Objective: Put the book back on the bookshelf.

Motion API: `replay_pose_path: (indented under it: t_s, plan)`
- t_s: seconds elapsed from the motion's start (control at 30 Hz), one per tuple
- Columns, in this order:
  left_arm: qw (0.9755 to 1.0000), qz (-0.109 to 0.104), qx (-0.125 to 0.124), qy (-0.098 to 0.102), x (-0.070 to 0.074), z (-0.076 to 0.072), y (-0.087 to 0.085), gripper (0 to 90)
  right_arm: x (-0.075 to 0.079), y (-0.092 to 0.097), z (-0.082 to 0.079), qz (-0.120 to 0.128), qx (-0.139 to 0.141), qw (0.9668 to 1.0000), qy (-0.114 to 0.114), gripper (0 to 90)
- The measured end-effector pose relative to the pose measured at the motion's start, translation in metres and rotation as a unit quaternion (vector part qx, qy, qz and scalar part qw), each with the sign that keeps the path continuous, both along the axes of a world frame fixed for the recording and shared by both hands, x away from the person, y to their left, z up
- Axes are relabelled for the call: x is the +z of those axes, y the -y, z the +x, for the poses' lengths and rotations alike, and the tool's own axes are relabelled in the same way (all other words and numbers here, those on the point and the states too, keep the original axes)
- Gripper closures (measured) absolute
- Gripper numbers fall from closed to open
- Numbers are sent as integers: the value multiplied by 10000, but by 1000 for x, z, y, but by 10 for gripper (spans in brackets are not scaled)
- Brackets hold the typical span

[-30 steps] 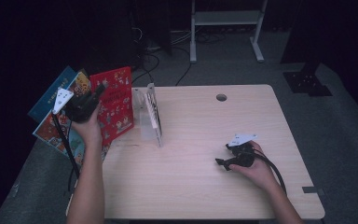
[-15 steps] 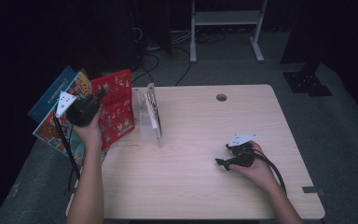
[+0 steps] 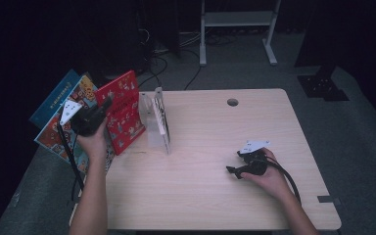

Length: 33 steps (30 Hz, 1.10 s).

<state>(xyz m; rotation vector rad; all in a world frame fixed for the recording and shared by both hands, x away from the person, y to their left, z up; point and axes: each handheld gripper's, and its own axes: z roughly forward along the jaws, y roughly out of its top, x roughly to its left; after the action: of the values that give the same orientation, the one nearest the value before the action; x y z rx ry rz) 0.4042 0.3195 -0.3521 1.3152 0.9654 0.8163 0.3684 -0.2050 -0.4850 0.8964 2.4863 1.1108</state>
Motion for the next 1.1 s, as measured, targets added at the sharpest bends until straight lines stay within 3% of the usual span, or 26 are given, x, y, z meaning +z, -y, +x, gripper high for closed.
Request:
replay_pose_path:
  t_s: [0.37,0.6,0.77,1.1]
  plan:
    - [9996,197,119,-152,-3,-10,-3,789,0,0,0,2,-6,10000,-7,201]
    - [9984,329,143,-442,-14,-14,1,794,0,0,0,2,-4,10000,-5,201]
    - [9980,344,200,-491,-14,-15,2,784,0,0,0,0,-3,10000,-4,201]
    - [9960,311,327,-773,-12,-21,-1,489,0,0,0,0,-1,10000,-2,201]
